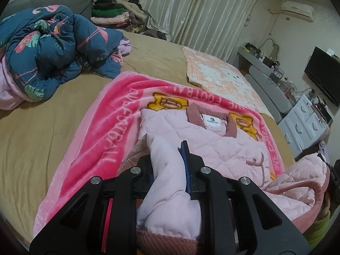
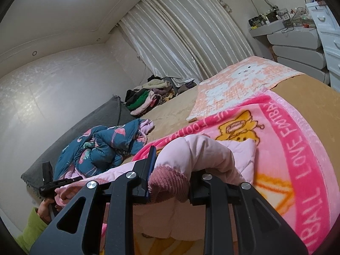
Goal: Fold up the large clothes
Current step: 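Lift the hem with both tools and fold it toward the collar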
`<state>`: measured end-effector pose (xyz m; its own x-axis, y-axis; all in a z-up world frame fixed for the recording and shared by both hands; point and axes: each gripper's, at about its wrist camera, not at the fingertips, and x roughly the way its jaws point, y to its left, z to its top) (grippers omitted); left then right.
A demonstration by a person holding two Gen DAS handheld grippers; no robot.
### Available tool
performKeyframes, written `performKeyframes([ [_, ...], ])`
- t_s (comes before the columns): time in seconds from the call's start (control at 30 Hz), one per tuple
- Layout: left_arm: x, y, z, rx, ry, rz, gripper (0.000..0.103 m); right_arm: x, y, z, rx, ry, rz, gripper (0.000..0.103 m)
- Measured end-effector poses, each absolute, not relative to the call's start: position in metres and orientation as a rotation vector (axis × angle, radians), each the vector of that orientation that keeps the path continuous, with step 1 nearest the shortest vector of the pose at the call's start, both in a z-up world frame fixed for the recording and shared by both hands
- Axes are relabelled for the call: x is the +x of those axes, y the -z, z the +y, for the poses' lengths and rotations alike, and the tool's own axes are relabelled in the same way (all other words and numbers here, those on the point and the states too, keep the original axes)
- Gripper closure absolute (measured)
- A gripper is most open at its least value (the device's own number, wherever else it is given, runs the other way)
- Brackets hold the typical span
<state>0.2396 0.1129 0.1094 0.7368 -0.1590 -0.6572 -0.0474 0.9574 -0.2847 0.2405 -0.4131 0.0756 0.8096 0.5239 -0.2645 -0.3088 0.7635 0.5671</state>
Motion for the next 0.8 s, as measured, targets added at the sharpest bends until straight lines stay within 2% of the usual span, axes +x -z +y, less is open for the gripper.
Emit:
performKeyframes([
  [0.8, 0.285, -0.077, 0.115, -0.259, -0.008, 0.648, 0.089, 0.312, -0.048, -0.414, 0.621, -0.366, 0.517, 0.080],
])
